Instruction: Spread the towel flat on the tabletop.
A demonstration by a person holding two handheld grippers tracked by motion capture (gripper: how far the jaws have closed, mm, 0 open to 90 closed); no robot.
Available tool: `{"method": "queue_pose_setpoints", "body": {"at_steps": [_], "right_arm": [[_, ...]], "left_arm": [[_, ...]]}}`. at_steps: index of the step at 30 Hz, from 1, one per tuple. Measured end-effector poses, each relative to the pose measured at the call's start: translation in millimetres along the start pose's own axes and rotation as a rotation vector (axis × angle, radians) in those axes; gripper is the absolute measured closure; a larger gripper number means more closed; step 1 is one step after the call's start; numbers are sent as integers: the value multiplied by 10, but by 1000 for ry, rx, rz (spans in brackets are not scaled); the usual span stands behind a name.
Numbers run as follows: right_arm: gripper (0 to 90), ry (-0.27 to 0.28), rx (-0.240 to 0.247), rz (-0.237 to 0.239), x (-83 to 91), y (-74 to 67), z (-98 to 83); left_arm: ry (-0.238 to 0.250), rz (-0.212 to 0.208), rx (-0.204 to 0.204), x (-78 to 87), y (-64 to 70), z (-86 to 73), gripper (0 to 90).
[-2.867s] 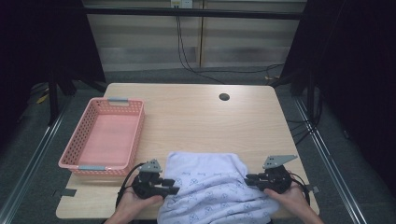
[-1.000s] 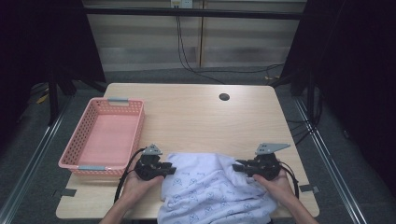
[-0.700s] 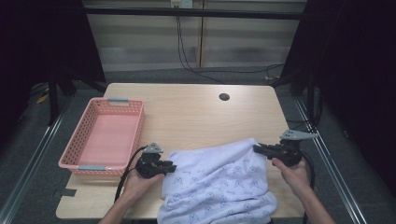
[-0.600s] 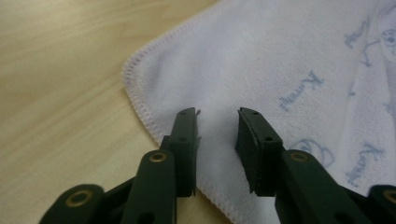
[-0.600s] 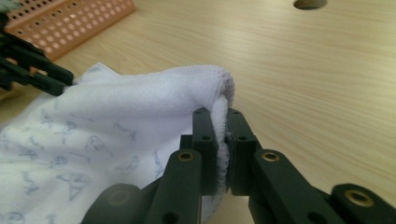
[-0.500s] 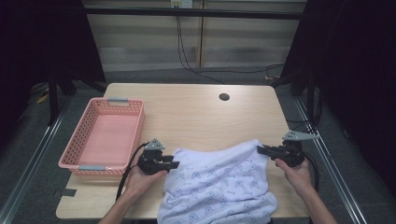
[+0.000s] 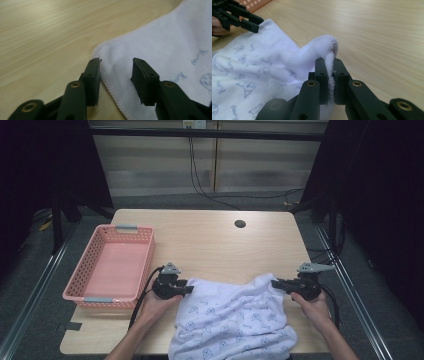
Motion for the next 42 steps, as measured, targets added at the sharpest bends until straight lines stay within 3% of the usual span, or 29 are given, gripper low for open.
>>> {"method": "queue_pose_setpoints", "body": {"at_steps": [3, 7, 9, 12, 13, 15, 17, 20, 24, 31, 37, 40, 42], "right_arm": [[855, -54, 20, 36, -69, -83, -76], [857, -111, 32, 70, -135, -203, -183], [858, -111, 40, 82, -110, -257, -197], [859, -60, 47, 79, 42, -331, -156], [859, -43, 45, 73, 88, -337, -139], [859, 5, 49, 59, 211, -333, -66], [859, 54, 61, 40, 330, -327, 43], [859, 96, 99, 11, 498, -329, 306], [858, 160, 153, -15, 682, -353, 651], [857, 234, 222, -50, 800, -371, 1178], [855, 256, 240, -86, 784, -244, 1596], [855, 257, 235, -109, 721, -109, 1807], [855, 267, 216, -120, 642, 33, 1926]], "left_arm": [[-37, -52, -36, 44, 117, -33, 818], [-43, -94, -10, 111, 172, -105, 860], [-53, -120, -1, 162, 191, -141, 860], [24, -126, 31, 343, 163, -63, 859], [76, -130, 57, 442, 124, 12, 859], [136, -114, 67, 587, 73, 132, 859], [201, -105, 87, 747, 6, 283, 860], [234, -59, 59, 877, -66, 469, 860], [317, -33, 77, 1041, -200, 736, 860], [392, 26, 78, 1213, -426, 1193, 859], [412, 60, 90, 1195, -646, 1522, 858], [404, 72, 102, 1116, -748, 1654, 857], [394, 111, 104, 1018, -825, 1734, 851]]}}
Point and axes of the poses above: each handheld gripper's, and its own axes: x roughly backward along the jaws, z roughly out of its top, y roughly to its right, the point moved 3 cm from there along -x, roughly forward along the jaws, and after that the axes turned 13 degrees about z, right-handed, at the moved point
